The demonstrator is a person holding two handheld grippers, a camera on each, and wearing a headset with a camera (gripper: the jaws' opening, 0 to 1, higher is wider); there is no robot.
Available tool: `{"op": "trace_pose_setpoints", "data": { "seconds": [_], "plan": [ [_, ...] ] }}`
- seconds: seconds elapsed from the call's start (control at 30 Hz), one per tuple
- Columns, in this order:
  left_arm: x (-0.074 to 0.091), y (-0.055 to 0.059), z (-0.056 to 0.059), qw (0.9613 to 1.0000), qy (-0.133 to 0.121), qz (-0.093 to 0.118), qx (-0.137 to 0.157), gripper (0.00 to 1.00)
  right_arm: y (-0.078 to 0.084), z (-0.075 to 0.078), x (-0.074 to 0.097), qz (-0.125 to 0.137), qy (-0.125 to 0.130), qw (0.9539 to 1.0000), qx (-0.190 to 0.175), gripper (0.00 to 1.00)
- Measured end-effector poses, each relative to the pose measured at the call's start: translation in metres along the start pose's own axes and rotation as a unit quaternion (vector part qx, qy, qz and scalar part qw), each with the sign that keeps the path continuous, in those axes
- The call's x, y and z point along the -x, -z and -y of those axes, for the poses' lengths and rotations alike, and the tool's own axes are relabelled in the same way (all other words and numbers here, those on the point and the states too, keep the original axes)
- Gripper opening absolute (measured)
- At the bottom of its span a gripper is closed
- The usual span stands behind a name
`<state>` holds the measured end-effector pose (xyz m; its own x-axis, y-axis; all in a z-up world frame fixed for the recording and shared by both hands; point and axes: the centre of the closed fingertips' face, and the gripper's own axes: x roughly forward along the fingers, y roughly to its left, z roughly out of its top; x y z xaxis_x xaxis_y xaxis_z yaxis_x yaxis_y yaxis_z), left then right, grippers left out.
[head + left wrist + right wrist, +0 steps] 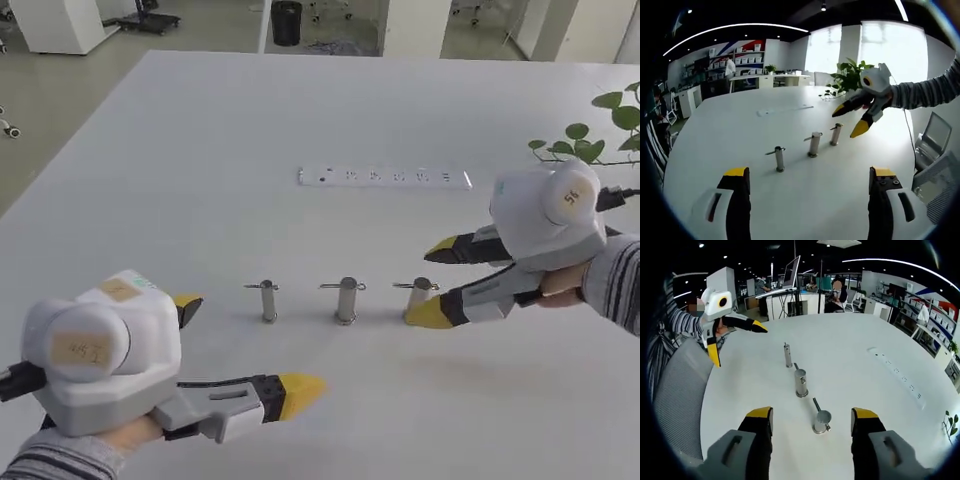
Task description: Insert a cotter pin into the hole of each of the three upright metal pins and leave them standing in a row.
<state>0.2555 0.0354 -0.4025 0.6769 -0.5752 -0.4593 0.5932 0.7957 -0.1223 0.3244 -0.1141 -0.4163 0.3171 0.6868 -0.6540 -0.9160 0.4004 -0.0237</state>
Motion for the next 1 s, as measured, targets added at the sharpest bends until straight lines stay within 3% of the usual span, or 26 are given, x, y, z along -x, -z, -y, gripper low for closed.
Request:
{"op": "trace_pose_setpoints", "data": {
  "seconds": [0.23,0.4,0.67,0.87,1.0],
  "plan": [
    [0.002,-0.009,-0.002,0.9994,-0.009,0.016,0.030,0.99,0.004,-0.004,0.007,0.007,0.034,0.9985,-0.043,0.67],
    [0.006,-0.013,0.001,0.9995,-0.011,0.017,0.024,0.97,0.001,-0.010,0.013,0.032,0.056,0.9949,-0.077,0.71],
    [0.011,-0.011,0.000,0.9995,-0.018,0.007,0.023,0.96,0.004,-0.022,0.019,0.041,0.080,0.9898,-0.110,0.76],
    [0.014,-0.011,-0.004,0.9995,-0.024,0.003,0.022,0.96,0.002,-0.024,0.026,0.053,0.113,0.9832,-0.134,0.80],
    [0.018,-0.012,-0.004,0.9994,-0.028,0.005,0.021,0.96,0.006,-0.026,0.026,0.064,0.117,0.9792,-0.153,0.81]
  ]
}}
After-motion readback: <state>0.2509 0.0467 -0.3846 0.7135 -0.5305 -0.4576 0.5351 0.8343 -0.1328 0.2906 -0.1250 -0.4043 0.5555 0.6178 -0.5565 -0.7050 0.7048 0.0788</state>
